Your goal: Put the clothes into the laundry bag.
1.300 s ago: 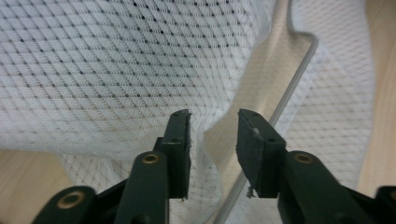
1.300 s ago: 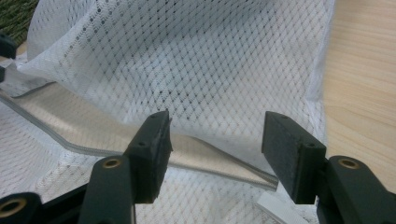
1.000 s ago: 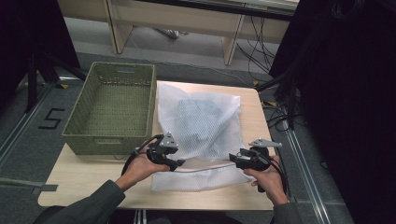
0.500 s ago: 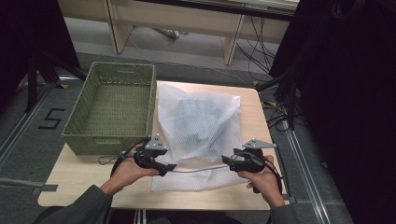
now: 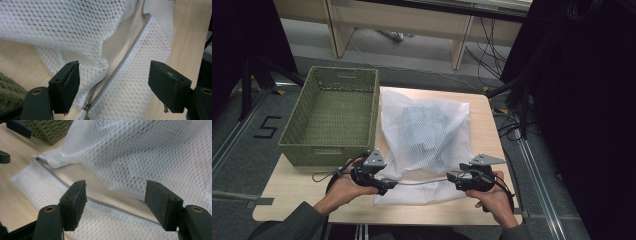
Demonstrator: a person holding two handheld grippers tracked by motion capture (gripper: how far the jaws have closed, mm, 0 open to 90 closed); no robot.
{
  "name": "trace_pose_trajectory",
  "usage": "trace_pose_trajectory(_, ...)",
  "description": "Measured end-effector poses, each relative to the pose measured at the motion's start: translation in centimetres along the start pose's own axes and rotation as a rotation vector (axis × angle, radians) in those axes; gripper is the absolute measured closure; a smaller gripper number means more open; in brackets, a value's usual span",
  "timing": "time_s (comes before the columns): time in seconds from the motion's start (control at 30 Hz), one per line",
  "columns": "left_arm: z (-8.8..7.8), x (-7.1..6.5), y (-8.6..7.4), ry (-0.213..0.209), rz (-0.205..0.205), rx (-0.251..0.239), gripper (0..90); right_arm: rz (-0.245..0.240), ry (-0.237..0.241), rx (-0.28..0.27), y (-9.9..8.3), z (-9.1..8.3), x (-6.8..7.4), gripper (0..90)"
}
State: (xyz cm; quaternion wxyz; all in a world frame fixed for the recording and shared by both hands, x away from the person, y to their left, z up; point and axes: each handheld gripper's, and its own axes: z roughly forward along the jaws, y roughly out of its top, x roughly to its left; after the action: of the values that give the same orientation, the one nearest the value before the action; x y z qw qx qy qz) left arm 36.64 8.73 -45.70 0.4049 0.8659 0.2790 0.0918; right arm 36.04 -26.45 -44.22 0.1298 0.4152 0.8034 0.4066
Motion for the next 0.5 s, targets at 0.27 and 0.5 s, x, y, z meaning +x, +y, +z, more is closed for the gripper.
trace_pose_trajectory(0.27,-0.4,-0.3,-0.5,0.0,0.02,0.004,22.1,-0.017,-0.002,-0.005,-0.7,-0.2,0.2,33.0)
trace_pose_trajectory(0.5,-0.7,-0.6,-0.9,-0.011,0.048,0.016,21.6,-0.004,-0.002,0.008,-1.4,-0.3,0.5,31.9)
